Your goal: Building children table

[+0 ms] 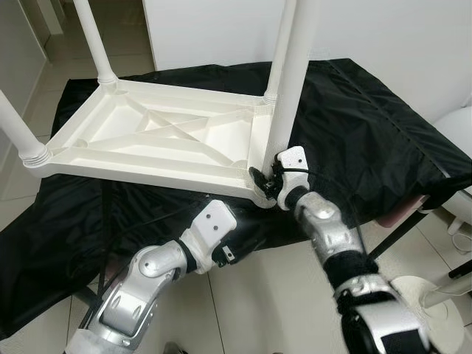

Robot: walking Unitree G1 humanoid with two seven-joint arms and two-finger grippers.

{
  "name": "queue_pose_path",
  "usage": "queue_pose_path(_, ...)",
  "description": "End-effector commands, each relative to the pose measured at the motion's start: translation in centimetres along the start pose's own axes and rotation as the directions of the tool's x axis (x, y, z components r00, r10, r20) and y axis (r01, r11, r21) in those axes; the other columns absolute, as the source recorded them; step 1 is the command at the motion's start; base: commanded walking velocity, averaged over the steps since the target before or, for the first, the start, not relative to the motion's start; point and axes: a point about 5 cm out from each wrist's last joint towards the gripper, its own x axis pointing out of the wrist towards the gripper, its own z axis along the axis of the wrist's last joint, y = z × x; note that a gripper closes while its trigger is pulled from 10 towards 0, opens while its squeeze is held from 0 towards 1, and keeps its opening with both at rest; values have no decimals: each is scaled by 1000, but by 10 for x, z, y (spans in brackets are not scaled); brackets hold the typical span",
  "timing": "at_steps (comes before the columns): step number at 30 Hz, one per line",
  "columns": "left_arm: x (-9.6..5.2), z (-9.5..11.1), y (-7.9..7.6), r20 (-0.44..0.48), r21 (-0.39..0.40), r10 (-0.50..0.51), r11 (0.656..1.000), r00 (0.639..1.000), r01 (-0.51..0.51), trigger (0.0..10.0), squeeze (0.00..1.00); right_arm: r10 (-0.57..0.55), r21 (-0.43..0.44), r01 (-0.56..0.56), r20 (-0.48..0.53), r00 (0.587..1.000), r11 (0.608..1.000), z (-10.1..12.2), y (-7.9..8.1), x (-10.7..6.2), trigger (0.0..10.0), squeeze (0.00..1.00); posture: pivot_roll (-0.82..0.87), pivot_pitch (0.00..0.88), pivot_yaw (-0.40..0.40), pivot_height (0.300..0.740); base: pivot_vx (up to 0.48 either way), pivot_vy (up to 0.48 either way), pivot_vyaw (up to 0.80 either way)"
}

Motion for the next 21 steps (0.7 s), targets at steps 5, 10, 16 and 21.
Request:
queue_pose_path(5,-1,-1,-2,-12,2,27,1000,1000,-27,10000,0,-283,28,284,-56,958,958,-7,11,-11,10000,0,-52,89,-8,740,0,0,0)
queue_pose_path(10,2,1,-2,-5,0,21,1000,1000,-21,10000,0,-281,86,283,-28,959,955,-1,28,-11,10000,0,-60,95,1,740,0,0,0)
queue_pose_path(16,3,2,-1,3,-4,22,1000,1000,-22,10000,0,-265,83,267,-37,963,960,2,27,-14,10000,1000,-66,94,-4,740,0,0,0)
queue_pose_path(21,3,2,0,7,-5,30,1000,1000,-30,10000,0,-224,106,226,-24,974,968,5,29,-15,10000,1000,-62,89,-12,740,0,0,0)
